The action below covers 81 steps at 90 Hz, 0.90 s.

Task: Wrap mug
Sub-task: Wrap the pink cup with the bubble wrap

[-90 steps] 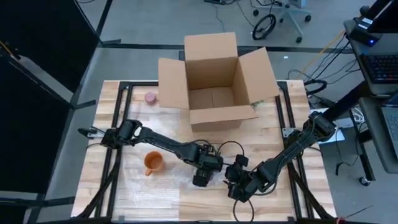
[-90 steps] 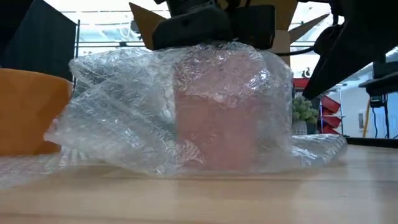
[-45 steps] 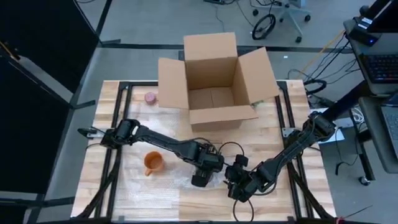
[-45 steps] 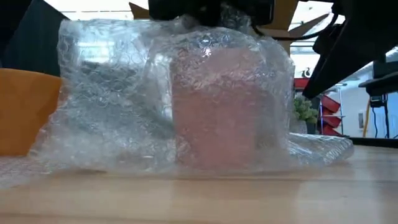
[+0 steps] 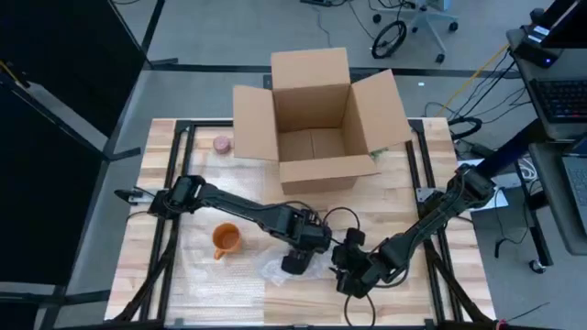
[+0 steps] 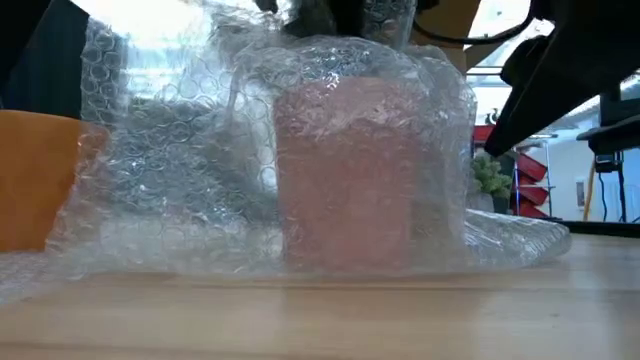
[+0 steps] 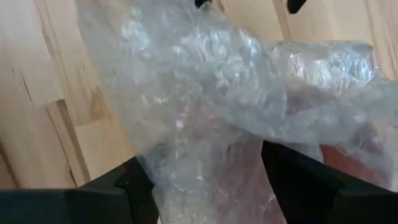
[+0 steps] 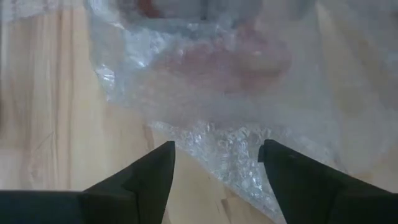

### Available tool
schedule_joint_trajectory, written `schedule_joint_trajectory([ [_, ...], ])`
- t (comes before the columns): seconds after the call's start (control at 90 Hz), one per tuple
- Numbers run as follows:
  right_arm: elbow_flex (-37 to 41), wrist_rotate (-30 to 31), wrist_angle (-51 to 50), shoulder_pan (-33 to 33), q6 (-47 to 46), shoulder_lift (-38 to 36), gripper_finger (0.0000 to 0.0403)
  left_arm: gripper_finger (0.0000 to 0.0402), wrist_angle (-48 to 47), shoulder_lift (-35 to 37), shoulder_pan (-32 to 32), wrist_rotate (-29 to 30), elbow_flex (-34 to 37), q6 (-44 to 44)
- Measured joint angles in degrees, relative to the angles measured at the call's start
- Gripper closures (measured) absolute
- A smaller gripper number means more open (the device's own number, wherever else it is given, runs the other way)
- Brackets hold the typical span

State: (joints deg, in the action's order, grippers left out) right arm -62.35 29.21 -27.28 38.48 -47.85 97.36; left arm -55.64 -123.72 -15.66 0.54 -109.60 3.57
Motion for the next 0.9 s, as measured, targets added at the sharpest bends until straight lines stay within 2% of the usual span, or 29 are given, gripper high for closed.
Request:
schedule_joint_trajectory([
  [0.233,0.0,8.1,5.0,1.3,6.7,-6.1,0.0186,0.0159,-0.2,0.1,-0.1,0.2,0.0,1.8],
  [0.356,0.0,13.8,11.6,1.1,12.5,-5.2,0.0197,0.0159,-0.1,0.2,-0.2,0.2,-0.1,1.9],
  [0.533,0.0,14.2,21.0,-1.8,19.9,-0.5,0.0214,0.0159,-0.6,0.2,-0.1,0.4,0.0,1.8],
  [0.9,-0.1,8.8,21.5,-3.9,21.1,4.8,0.0265,0.0159,-1.8,0.0,-0.3,1.5,0.0,2.9],
])
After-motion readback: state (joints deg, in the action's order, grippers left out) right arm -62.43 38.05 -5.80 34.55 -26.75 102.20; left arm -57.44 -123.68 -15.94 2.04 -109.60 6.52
